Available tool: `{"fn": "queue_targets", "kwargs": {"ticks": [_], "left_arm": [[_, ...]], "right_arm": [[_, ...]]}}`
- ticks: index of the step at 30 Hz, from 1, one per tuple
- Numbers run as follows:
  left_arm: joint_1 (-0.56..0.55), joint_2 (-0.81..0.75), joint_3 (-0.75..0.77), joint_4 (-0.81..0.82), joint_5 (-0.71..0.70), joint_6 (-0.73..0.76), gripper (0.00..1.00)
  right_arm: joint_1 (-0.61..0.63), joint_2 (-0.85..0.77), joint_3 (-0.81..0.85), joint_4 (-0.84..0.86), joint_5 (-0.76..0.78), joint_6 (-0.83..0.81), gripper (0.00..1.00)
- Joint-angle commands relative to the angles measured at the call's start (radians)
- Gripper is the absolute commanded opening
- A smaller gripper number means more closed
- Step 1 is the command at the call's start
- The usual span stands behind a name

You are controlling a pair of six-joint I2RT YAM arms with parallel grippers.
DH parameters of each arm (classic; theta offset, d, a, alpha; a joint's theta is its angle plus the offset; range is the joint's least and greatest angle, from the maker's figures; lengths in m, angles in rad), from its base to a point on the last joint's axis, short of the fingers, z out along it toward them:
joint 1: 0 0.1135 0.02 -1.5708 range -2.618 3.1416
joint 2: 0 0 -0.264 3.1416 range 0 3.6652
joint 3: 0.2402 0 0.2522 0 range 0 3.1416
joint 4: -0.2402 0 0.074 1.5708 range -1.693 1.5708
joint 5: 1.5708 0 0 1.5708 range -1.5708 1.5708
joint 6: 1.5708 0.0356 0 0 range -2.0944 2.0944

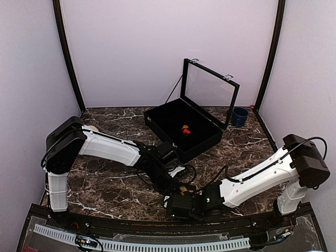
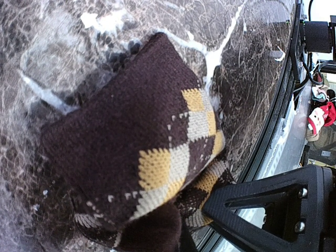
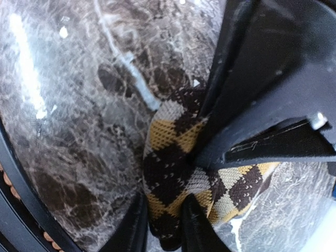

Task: Roll the socks
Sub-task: Roll the sock at the center of the board.

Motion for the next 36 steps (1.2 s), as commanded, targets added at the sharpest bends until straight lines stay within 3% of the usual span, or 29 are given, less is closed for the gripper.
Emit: {"fn": "queue_targets", "kwargs": {"ticks": [1, 10, 13, 19, 26, 36], "left_arm": [[-0.01, 0.062, -0.02, -0.111, -0.04, 0.011, 0.0], [-0.01, 0.064, -0.018, -0.109, -0.045, -0.006, 0.0], [-0.01, 0.062, -0.017, -0.107, -0.046, -0.016, 0.0], [-0.009, 0.045, -0.029, -0.103, -0.075, -0.04, 0.12], [0.01, -0.001, -0.073, -0.086, -0.129, -0.087, 0.34], [0.073, -0.096, -0.192, 0.009, -0.129, -0.174, 0.38]], "right_arm": [[-0.025, 0.053, -0.003, 0.002, -0.078, -0.002, 0.18], [-0.039, 0.048, -0.016, 0.005, -0.138, 0.009, 0.0], [-0.048, 0.052, -0.016, 0.007, -0.167, 0.011, 0.0], [-0.066, 0.056, -0.02, 0.004, -0.223, 0.019, 0.0], [-0.089, 0.051, -0.029, 0.005, -0.283, 0.04, 0.0], [-0.115, 0.029, -0.042, 0.024, -0.33, 0.067, 0.0]]}}
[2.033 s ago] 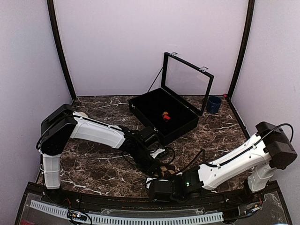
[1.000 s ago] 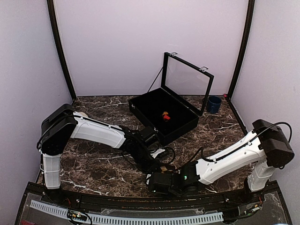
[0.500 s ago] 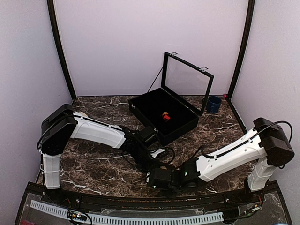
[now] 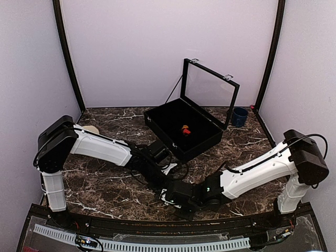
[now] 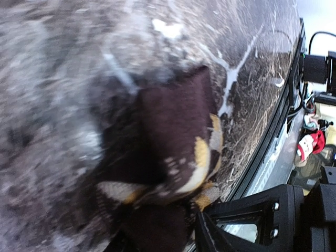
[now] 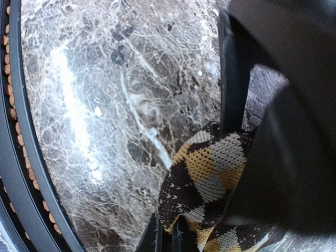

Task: Roll the socks
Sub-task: Roll the sock at the center of the board.

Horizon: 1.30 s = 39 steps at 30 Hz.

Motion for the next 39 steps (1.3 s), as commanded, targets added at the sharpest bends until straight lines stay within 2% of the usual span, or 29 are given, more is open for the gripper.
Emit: {"fn": "queue_targets", "kwargs": {"ticks": [1, 7, 14, 28, 39], "left_arm": [[0.034, -0.023, -0.087, -0.064, -0.096, -0.032, 0.39], [0.034, -0.055, -0.111, -0.028, -0.088, -0.039, 0.41], [0.039, -0.115, -0.147, -0.027, -0.128, -0.054, 0.5], [0.103, -0.218, -0.259, 0.044, -0.163, -0.113, 0.53], [0.116, -0.332, -0.38, 0.142, -0.197, -0.14, 0.54]], "right_arm": [[-0.024, 0.037, -0.049, -0.061, -0.105, 0.059, 0.0], [-0.043, 0.058, -0.039, -0.064, -0.118, 0.073, 0.0], [-0.077, 0.053, -0.055, -0.033, -0.176, 0.105, 0.0], [-0.118, 0.043, -0.084, 0.023, -0.277, 0.157, 0.0], [-0.219, 0.027, -0.12, 0.103, -0.495, 0.19, 0.0]]}}
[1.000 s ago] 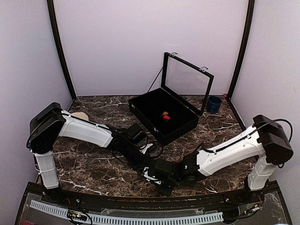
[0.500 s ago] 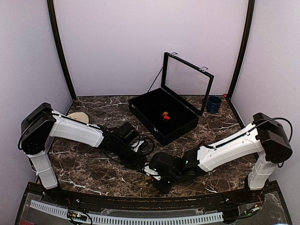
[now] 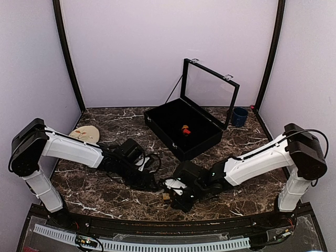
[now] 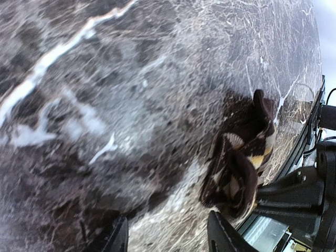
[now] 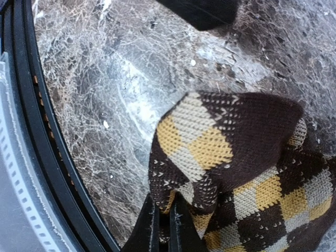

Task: Roll the socks
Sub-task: Roll the sock at the center of the board.

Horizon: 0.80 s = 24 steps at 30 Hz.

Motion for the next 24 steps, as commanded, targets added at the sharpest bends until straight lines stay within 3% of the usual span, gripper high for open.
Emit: {"fn": "queue_targets", "kwargs": {"ticks": [1, 12, 24], "left_arm": [[0.005, -0.064, -0.062, 0.028, -0.039, -0.011, 0.54], [0.001, -0.165, -0.117, 0.098, -0.053, 0.07, 0.55], [-0.043, -0.191, -0.101, 0.14, -0.04, 0.199, 0.55]], "right_arm": [[-0.056, 0.048, -0.056, -0.061, -0.136, 0.03, 0.0], [-0.184, 0.056, -0.115, 0.081, -0.433, 0.113, 0.0], [-0.304, 0.037, -0.196, 0.31, -0.676, 0.311, 0.0]]}}
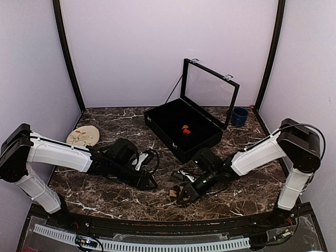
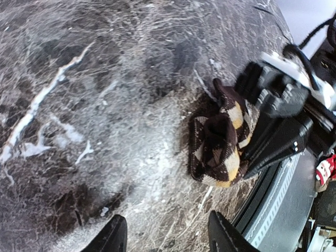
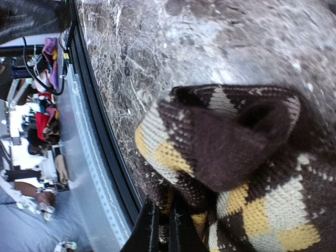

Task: Roll the socks
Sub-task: Roll the sock at the center of the board.

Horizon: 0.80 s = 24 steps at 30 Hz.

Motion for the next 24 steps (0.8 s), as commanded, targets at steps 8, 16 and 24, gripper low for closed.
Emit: {"fn": "queue_targets", "kwargs": {"ticks": [8, 16, 24], "left_arm": [[-0.058, 0.04, 0.052, 0.079, 0.099, 0.171, 0.58], [-0.082, 0.153, 0.134, 0.087, 0.15, 0.237, 0.59], [-0.096, 0.222, 0.179, 0.077, 0.178, 0.278, 0.59]], "right_arm": [[-0.059, 0.03, -0.06, 0.116, -0.156, 0.152, 0.0], [-0.062, 0.041, -0.072, 0.123, -0.172, 0.15, 0.0], [-0.075, 0.044, -0.085, 0.129, -0.187, 0.15, 0.0]]}}
